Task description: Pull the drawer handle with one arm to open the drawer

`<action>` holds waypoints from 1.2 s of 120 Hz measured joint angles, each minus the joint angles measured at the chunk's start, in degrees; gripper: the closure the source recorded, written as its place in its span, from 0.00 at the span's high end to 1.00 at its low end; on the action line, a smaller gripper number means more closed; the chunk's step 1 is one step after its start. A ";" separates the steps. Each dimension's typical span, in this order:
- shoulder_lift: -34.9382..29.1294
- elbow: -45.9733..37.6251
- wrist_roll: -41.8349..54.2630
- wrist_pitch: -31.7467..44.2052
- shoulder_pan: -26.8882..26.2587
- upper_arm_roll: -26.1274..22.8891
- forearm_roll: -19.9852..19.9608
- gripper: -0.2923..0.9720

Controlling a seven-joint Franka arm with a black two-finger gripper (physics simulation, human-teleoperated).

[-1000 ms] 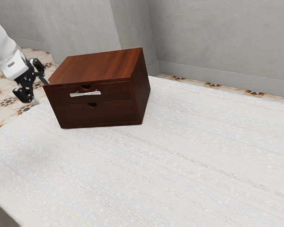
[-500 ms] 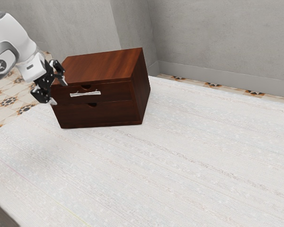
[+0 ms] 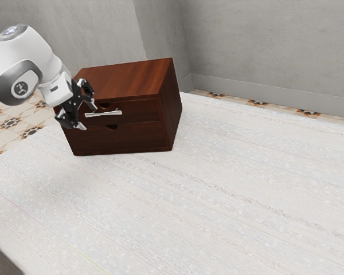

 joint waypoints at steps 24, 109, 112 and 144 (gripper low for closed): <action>-0.01 0.46 0.14 1.27 -2.71 2.34 -0.19 0.62; 4.87 -8.38 -0.03 0.36 4.39 -0.94 -5.99 0.51; 5.08 -9.15 -0.06 0.39 5.05 -1.24 -6.23 0.53; 5.93 -19.74 -0.62 0.99 16.40 -9.61 -7.90 0.58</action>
